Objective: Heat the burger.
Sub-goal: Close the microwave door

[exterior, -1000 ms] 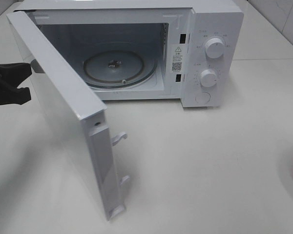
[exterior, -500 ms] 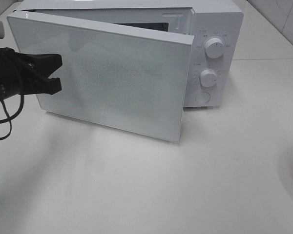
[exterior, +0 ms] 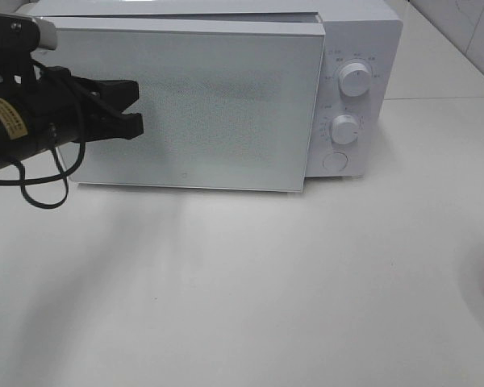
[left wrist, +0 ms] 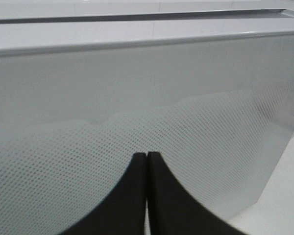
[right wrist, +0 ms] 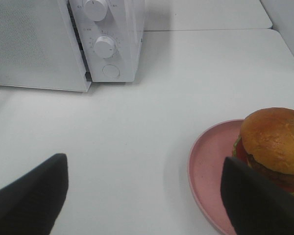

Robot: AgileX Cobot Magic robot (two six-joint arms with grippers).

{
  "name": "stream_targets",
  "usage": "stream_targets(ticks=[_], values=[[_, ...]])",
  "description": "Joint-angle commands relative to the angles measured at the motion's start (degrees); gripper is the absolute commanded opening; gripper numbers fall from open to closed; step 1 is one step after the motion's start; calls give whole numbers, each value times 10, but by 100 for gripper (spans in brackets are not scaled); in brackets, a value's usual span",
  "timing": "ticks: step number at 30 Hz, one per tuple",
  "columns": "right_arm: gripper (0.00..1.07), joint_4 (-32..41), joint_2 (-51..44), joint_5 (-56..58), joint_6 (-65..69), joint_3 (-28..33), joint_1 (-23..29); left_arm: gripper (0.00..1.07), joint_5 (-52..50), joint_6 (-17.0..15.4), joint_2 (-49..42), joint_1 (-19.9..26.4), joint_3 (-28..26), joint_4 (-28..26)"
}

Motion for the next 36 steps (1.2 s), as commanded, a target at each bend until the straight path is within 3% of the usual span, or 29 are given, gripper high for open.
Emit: stream_targets(ticks=[1,8,26,30,36], values=[[76,-1,-18,-5,2,2,-3,0,13,5,9,-15,-19,-23],[76,-1,-18,-5,2,2,-3,0,34,48,60,-62,-85,-110],[76,-1,-18,-5,2,2,-3,0,68,50,127,-101,-195,-144],[76,-1,-18,-5,2,2,-3,0,79,74,146,-108,-222,-168],[76,-1,-18,-5,2,2,-3,0,95,75,162,-108,-256,-184]])
